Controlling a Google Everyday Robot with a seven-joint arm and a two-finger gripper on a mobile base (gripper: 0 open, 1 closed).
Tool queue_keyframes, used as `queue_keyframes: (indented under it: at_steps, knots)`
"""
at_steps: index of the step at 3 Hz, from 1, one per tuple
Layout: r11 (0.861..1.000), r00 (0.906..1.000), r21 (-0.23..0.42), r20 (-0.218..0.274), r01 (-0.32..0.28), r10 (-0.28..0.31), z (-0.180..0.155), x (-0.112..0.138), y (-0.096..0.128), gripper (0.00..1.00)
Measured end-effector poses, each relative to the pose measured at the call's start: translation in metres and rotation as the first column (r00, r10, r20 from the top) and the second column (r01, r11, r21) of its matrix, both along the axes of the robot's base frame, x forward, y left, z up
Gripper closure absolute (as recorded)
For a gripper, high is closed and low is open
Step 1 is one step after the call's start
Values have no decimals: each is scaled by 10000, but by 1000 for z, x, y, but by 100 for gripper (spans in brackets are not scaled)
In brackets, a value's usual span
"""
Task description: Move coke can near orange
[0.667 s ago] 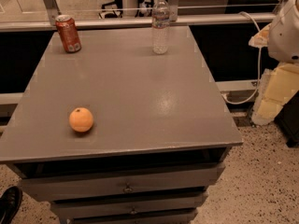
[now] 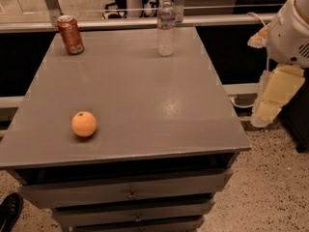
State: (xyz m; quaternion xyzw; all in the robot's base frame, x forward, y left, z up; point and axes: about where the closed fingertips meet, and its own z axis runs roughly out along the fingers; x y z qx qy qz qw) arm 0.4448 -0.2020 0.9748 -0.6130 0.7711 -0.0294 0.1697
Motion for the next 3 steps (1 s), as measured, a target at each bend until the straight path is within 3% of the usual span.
queue_keyframes:
  at_steps: [1, 2, 3]
  knots:
    - [9900, 9976, 1260, 362, -635, 594, -14, 35, 44, 0]
    - [9616, 9885, 2434, 1114, -1270, 1023, -23, 84, 94, 0]
    - [9616, 9885, 2433, 1114, -1271, 1024, -23, 84, 94, 0]
